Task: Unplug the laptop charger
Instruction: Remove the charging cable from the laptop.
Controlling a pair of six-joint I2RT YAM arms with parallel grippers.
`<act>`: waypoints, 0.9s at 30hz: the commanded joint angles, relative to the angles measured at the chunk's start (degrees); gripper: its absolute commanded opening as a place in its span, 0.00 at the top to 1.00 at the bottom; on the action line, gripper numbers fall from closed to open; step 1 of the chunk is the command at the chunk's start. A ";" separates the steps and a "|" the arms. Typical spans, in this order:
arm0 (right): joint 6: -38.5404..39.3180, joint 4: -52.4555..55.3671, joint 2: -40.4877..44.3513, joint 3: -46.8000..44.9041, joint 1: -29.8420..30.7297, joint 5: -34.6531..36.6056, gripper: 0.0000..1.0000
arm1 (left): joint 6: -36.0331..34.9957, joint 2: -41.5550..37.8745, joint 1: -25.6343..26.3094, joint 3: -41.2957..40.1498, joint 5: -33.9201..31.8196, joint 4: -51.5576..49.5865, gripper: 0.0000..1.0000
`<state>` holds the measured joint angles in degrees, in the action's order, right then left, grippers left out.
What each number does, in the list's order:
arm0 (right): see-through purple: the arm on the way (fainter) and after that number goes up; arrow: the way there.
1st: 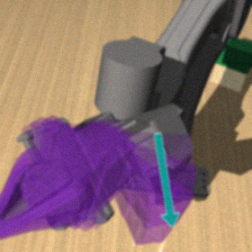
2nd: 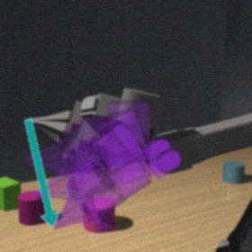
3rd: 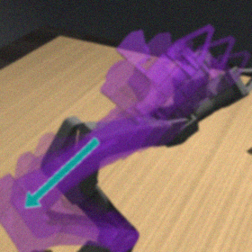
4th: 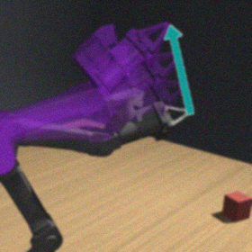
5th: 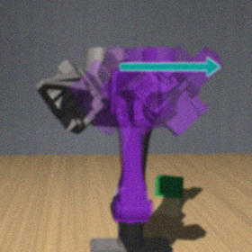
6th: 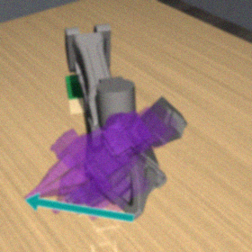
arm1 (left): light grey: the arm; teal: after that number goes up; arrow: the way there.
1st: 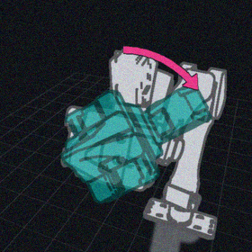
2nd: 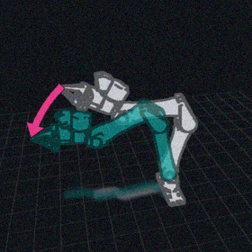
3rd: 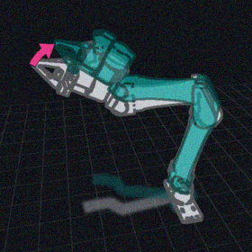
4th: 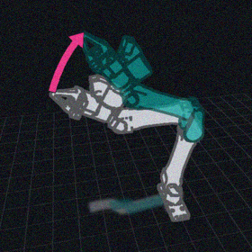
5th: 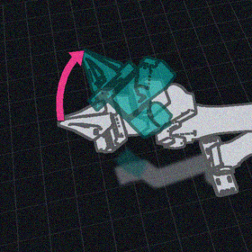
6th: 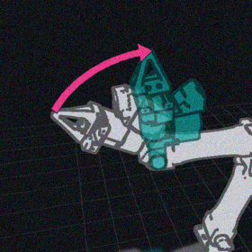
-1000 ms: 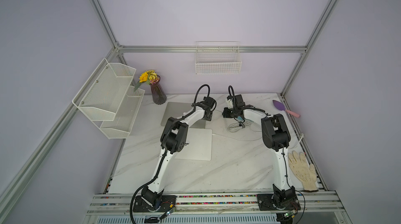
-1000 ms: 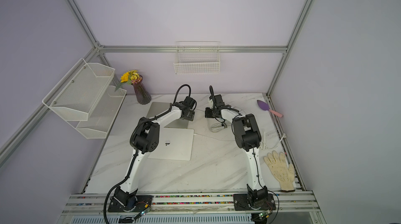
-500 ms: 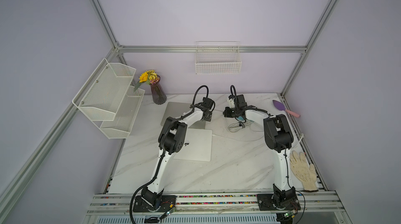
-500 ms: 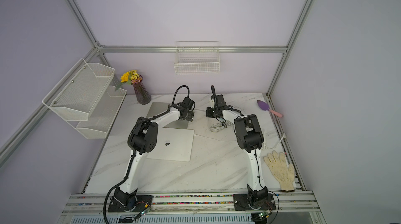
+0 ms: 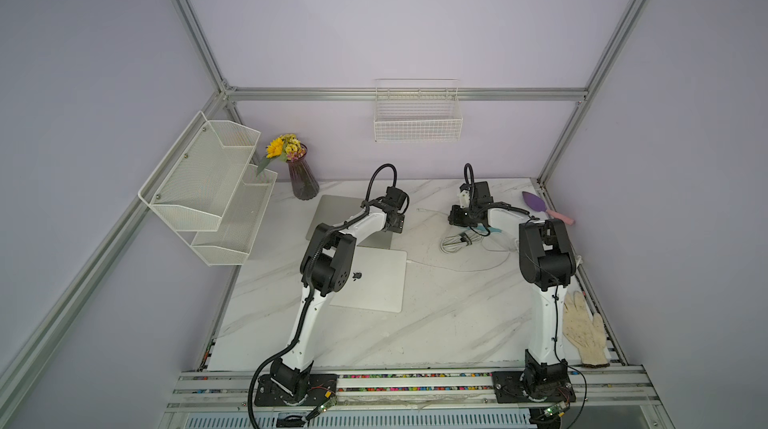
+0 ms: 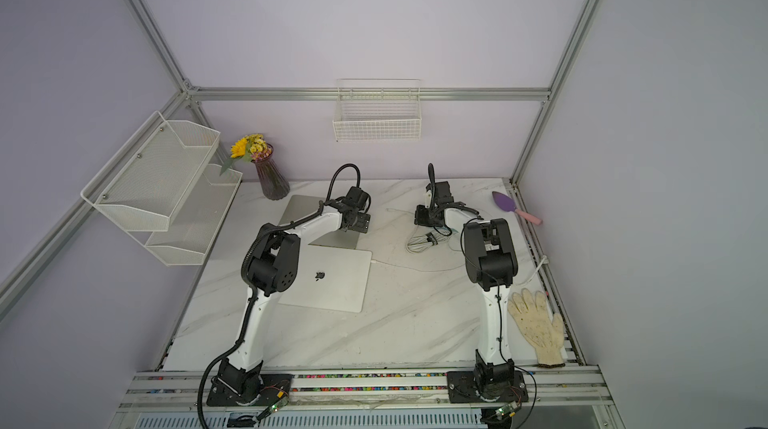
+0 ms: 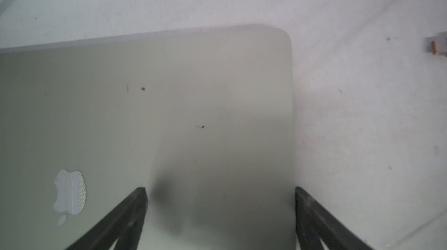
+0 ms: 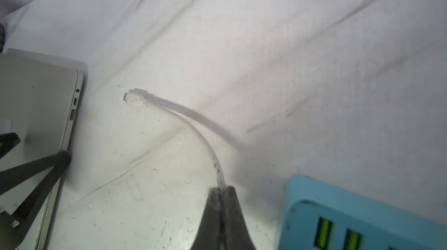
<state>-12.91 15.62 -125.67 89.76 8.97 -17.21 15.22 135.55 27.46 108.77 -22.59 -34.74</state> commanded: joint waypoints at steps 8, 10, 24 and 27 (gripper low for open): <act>2.57 3.58 2.47 3.18 3.36 -8.80 1.00 | -4.23 -4.62 -3.50 -3.53 -1.79 -6.01 0.01; 2.88 4.95 2.29 3.88 5.00 -9.43 1.00 | -4.41 -8.32 -3.29 -4.51 -0.98 -3.87 0.01; -4.80 1.70 2.34 1.75 9.99 2.14 0.92 | -4.41 -34.55 -3.14 -22.29 8.09 13.38 0.00; -4.86 4.58 0.23 6.75 10.00 3.98 0.67 | -4.73 -34.60 -2.68 -22.46 11.21 14.10 0.00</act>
<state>-16.99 18.28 -123.37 92.44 18.79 -16.73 11.86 100.33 24.27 87.46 -15.77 -23.09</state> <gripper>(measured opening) 0.290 0.994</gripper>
